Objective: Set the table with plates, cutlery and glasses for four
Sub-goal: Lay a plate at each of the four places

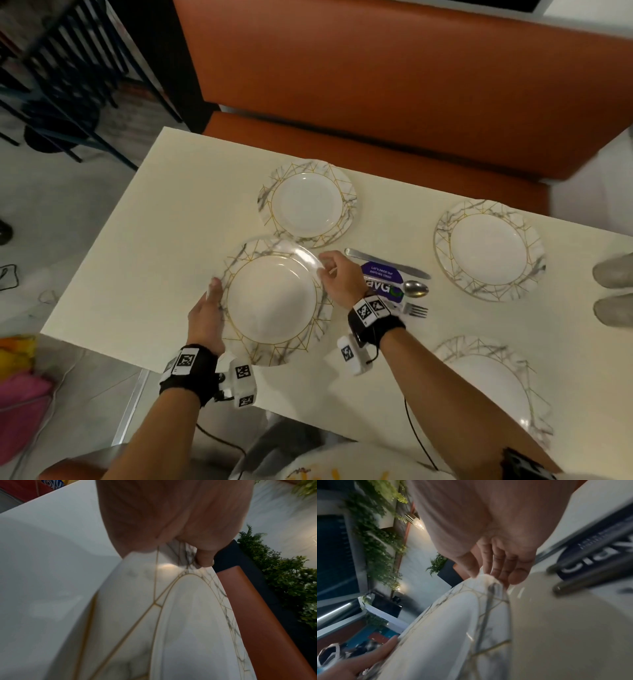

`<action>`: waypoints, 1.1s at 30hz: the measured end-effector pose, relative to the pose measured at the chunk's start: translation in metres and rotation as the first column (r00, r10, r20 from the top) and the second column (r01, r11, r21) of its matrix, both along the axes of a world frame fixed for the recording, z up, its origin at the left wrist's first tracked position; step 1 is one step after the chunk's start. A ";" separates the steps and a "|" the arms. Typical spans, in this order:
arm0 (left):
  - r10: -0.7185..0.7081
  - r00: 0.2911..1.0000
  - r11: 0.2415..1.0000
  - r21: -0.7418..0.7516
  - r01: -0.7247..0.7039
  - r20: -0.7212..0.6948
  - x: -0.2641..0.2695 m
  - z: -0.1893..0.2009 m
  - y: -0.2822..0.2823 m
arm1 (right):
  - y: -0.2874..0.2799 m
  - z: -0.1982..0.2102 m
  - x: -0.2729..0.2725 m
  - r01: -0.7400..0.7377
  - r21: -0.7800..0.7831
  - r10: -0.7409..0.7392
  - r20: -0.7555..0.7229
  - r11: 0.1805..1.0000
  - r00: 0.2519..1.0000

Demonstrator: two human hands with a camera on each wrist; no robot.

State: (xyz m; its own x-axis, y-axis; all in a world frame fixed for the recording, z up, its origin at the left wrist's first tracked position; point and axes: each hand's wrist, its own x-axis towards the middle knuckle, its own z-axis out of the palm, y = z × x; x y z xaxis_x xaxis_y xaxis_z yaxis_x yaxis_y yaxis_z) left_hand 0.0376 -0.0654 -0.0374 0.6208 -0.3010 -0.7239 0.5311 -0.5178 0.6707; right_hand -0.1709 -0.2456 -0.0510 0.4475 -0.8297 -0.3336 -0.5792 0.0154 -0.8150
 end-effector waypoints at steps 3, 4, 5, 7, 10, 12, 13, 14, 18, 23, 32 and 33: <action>-0.028 0.999 0.999 -0.036 0.029 0.019 0.005 -0.007 0.006 | 0.034 -0.007 -0.008 0.089 0.014 -0.088 -0.053 0.996 0.995; -0.067 0.996 0.997 -0.030 0.069 0.054 0.007 -0.011 0.007 | 0.041 -0.009 -0.011 0.114 0.034 -0.113 -0.050 0.993 0.992; -0.127 0.988 0.992 -0.014 0.129 0.088 0.010 -0.014 0.011 | 0.051 -0.012 -0.014 0.139 0.047 -0.136 -0.048 0.989 0.989; -0.262 0.955 0.965 0.028 0.261 0.141 0.019 -0.024 0.021 | 0.069 -0.015 -0.020 0.180 0.058 -0.177 -0.063 0.982 0.982; -0.415 0.884 0.910 0.080 0.407 0.217 0.035 -0.034 0.033 | 0.097 -0.019 -0.023 0.237 0.044 -0.231 -0.114 0.971 0.966; -0.486 0.834 0.874 0.123 0.471 0.259 0.043 -0.038 0.038 | 0.113 -0.020 -0.021 0.264 0.029 -0.257 -0.143 0.964 0.956; -0.513 0.814 0.858 0.141 0.493 0.273 0.047 -0.038 0.039 | 0.119 -0.020 -0.020 0.279 0.016 -0.273 -0.159 0.960 0.949; -0.536 0.795 0.844 0.151 0.515 0.284 0.051 -0.040 0.040 | 0.127 -0.020 -0.019 0.297 0.004 -0.292 -0.168 0.955 0.941; -0.597 0.729 0.799 0.169 0.577 0.335 0.060 -0.041 0.046 | 0.148 -0.019 -0.015 0.360 0.010 -0.353 -0.174 0.933 0.919; -0.618 0.698 0.779 0.164 0.605 0.361 0.062 -0.043 0.048 | 0.164 -0.020 -0.015 0.407 0.015 -0.396 -0.200 0.913 0.896; -0.621 0.679 0.774 0.173 0.609 0.391 0.069 -0.046 0.051 | 0.176 -0.020 -0.012 0.420 0.051 -0.401 -0.214 0.906 0.891; -0.626 0.673 0.770 0.179 0.612 0.395 0.069 -0.044 0.051 | 0.175 -0.020 -0.012 0.420 0.055 -0.401 -0.211 0.906 0.891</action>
